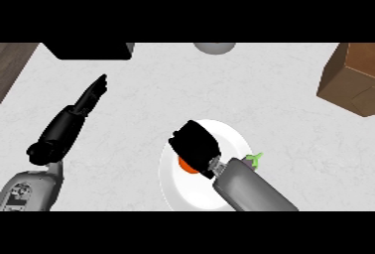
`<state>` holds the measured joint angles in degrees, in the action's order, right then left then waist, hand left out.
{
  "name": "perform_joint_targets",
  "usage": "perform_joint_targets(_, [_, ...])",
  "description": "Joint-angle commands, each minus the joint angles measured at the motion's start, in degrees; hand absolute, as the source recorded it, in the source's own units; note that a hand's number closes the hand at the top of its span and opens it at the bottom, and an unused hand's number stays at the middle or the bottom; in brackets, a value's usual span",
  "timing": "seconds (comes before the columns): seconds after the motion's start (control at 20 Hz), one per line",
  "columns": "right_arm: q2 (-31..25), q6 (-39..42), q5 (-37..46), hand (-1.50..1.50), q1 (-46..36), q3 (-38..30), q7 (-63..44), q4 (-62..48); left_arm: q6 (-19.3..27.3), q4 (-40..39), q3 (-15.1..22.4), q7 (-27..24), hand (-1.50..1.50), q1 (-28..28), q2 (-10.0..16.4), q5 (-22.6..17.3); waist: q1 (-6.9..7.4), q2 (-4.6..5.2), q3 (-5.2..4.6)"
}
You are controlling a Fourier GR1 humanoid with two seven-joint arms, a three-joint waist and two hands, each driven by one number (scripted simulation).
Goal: Pick the squash from the plate and place it in the cardboard box
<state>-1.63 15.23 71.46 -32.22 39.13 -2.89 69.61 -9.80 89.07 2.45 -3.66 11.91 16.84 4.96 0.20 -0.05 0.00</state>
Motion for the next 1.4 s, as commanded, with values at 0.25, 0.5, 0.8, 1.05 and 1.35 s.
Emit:
perform_joint_targets(0.25, [-14.8,-5.0,-15.4,1.50,6.6,-16.9,19.9,4.5,1.3,-0.9,0.0,-0.5,0.00,0.7,-2.0,1.3,-0.99,0.32,0.07])
perform_joint_targets(0.5, [-22.4,-5.9,-19.0,1.50,9.4,-23.1,28.0,13.5,-2.7,1.3,-2.5,-0.3,0.00,-2.0,1.5,-1.0,-0.50,-0.10,0.02])
perform_joint_targets(0.8, [-24.4,-0.7,-23.3,1.50,11.2,-30.2,24.4,26.7,1.6,-1.4,0.2,1.3,0.00,1.6,-3.6,3.2,-0.97,-0.09,-0.01])
perform_joint_targets(1.05, [-20.4,1.2,-31.2,1.50,5.1,-43.3,10.6,26.2,-1.2,-0.5,-2.3,-0.3,0.00,-0.7,-0.9,0.4,-0.80,-0.24,-0.05])
perform_joint_targets(1.35, [-24.5,0.7,-34.1,1.50,-3.2,-54.7,5.5,16.1,-1.2,-2.7,-1.8,-1.4,0.00,1.6,-1.4,1.7,0.08,0.27,-0.01])
